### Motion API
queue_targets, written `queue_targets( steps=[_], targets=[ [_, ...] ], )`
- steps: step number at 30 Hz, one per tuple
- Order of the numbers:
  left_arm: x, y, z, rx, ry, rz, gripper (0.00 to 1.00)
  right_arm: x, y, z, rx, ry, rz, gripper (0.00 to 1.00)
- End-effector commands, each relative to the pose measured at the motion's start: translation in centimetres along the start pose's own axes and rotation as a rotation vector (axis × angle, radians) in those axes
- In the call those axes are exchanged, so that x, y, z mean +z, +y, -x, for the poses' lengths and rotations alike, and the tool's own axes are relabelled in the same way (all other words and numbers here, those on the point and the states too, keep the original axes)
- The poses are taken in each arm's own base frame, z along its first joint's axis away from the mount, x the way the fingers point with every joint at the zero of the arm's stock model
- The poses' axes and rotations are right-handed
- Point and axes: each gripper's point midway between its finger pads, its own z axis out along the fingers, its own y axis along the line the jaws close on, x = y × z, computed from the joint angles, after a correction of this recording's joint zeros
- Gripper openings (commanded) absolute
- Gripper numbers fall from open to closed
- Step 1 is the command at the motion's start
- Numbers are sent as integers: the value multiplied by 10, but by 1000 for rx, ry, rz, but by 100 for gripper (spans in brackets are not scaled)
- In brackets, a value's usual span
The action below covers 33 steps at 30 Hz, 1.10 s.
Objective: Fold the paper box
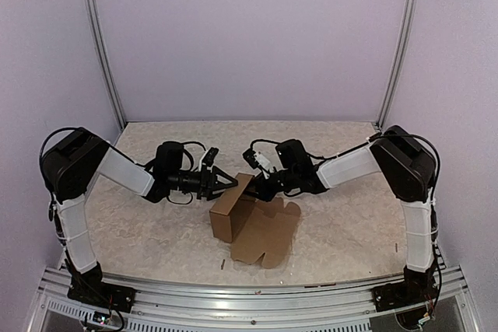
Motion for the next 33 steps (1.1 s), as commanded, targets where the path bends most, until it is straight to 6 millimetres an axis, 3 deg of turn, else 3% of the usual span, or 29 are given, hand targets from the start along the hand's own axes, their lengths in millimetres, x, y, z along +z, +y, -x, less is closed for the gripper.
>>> queue_targets(
  steps=[1, 7, 11, 15, 20, 24, 27, 33],
  targets=[
    [6, -8, -11, -54, 23, -91, 56, 16, -22, 3, 134, 24, -108, 16],
    [11, -15, -9, -108, 14, -157, 54, 27, -48, -2, 256, 93, -211, 16],
    [13, -11, -3, -128, -11, -129, 52, 24, -60, -8, 305, 103, -241, 17],
    [8, -1, 0, -168, -67, -45, 51, 16, -69, -1, 331, 87, -265, 16],
    [5, -10, 3, -153, -133, 28, 51, 11, -77, -6, 420, 103, -287, 18],
    [11, -18, 5, -137, -137, 22, 51, 7, -61, -2, 440, 86, -208, 23],
    [10, -11, 7, -155, -141, 37, 51, 2, -40, 16, 338, 20, -89, 30],
    [1, 4, 8, -176, -172, 68, 51, -1, -28, 24, 221, -8, -10, 34]
  ],
)
